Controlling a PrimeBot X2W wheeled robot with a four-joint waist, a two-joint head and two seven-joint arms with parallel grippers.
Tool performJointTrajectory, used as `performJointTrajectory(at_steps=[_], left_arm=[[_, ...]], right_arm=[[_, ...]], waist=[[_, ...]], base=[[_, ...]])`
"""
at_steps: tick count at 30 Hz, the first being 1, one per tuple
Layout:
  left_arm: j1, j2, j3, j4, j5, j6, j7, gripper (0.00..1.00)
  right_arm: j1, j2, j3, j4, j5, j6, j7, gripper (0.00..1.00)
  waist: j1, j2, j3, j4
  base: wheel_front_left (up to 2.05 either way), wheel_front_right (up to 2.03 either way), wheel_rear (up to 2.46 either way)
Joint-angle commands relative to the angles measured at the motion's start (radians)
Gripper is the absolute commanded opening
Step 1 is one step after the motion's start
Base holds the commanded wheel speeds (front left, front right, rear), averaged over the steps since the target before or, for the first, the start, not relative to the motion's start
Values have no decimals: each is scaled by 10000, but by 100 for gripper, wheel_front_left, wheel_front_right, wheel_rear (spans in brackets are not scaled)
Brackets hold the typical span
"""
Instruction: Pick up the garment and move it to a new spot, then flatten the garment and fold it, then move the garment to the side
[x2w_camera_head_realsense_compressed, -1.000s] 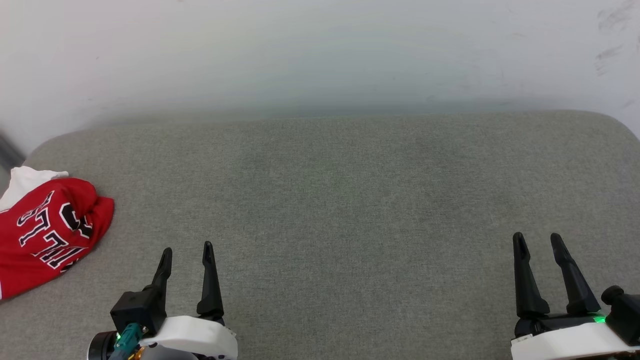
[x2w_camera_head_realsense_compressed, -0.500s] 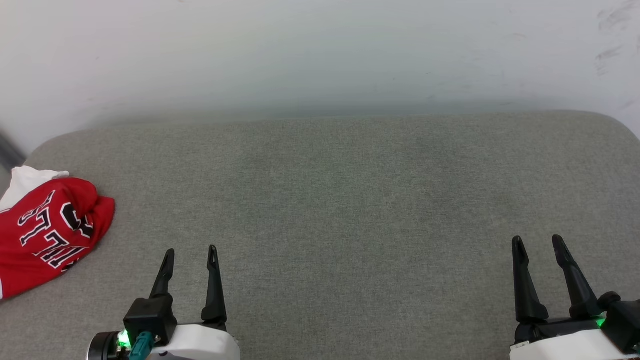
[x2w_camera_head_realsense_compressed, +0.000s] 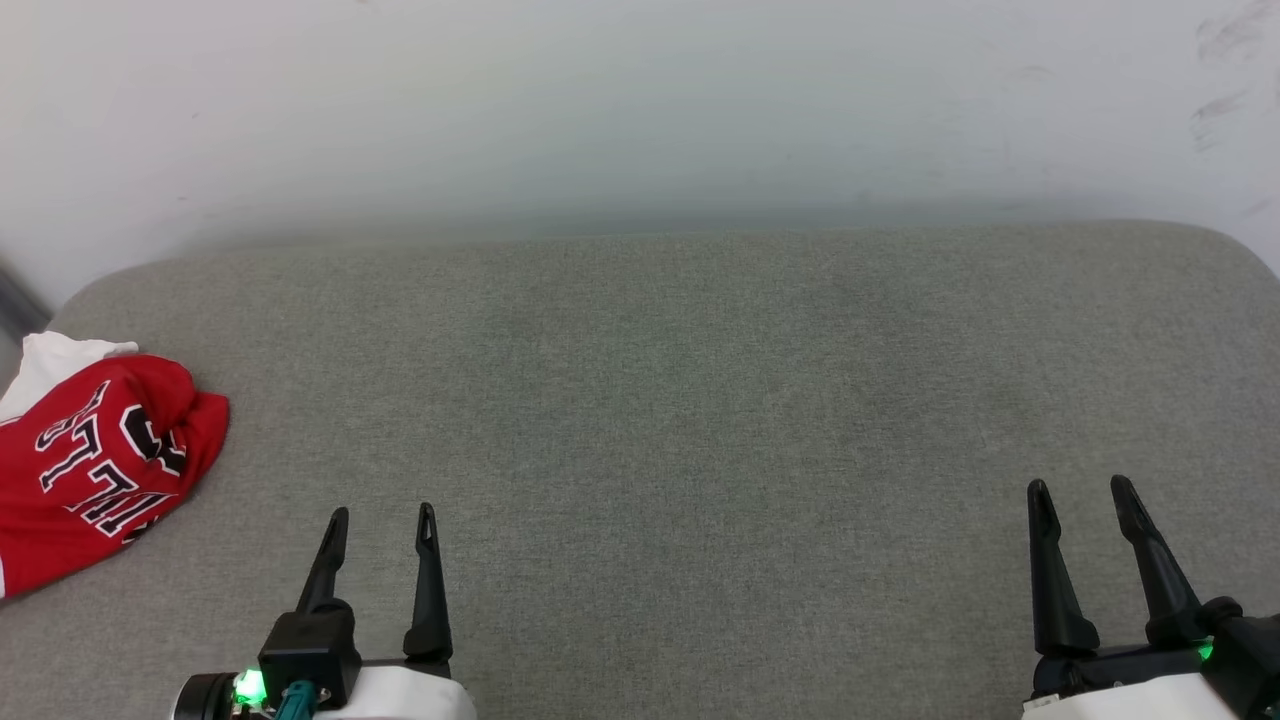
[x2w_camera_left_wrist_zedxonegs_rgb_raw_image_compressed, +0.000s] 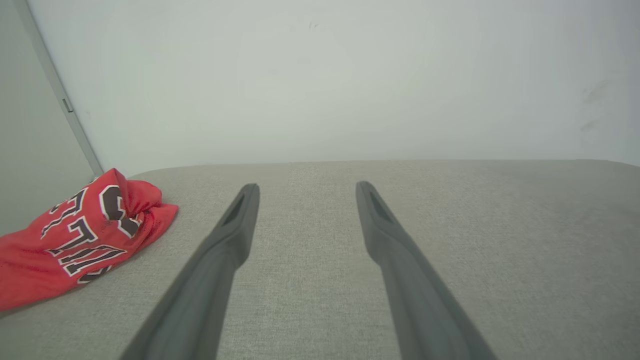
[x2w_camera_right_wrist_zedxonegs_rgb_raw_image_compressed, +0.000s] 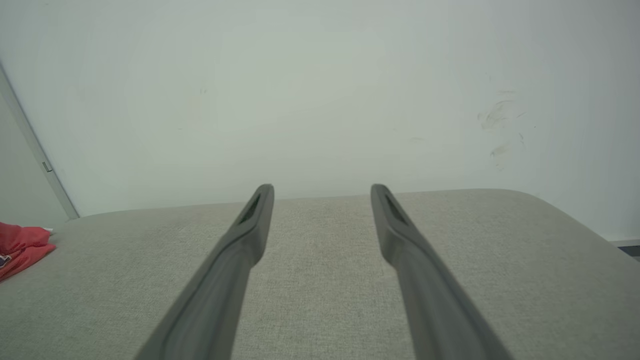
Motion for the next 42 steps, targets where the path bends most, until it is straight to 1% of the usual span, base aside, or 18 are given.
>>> performJointTrajectory(at_steps=[1,6,18,23,30,33,34,42], left_arm=[[77,-68,125,-12,125,10,-95,100],[158,-156,289,2,511,-72,-179,100],[164,-287,551,246,421,-341,-160,100],[146,-306,626,300,437,-347,-160,100],[129,-318,718,301,526,-274,-160,100],[53,-320,704,342,537,-186,-160,100],[16,-321,719,365,426,-129,-160,100],[79,-321,830,322,355,9,-158,100]], right_arm=[[102,-15,0,-62,-129,0,-106,100],[187,-15,36,-37,-252,0,-192,100],[222,-15,-9,192,102,0,-176,100],[235,-14,6,183,96,0,-176,100],[208,-14,109,82,-212,0,-176,100],[198,-14,141,39,-326,-1,-176,100],[238,-14,151,-10,-402,0,-176,100],[361,-14,161,-72,-523,0,-175,100]], waist=[[0,0,-2,5],[0,0,0,3],[0,0,21,-16],[0,0,27,13],[0,0,45,103],[0,0,51,252],[0,0,47,483],[0,0,56,1399]], base=[[0,0,0],[0,0,0],[0,0,0],[0,0,0],[0,0,0],[0,0,0],[0,0,0],[0,0,0]])
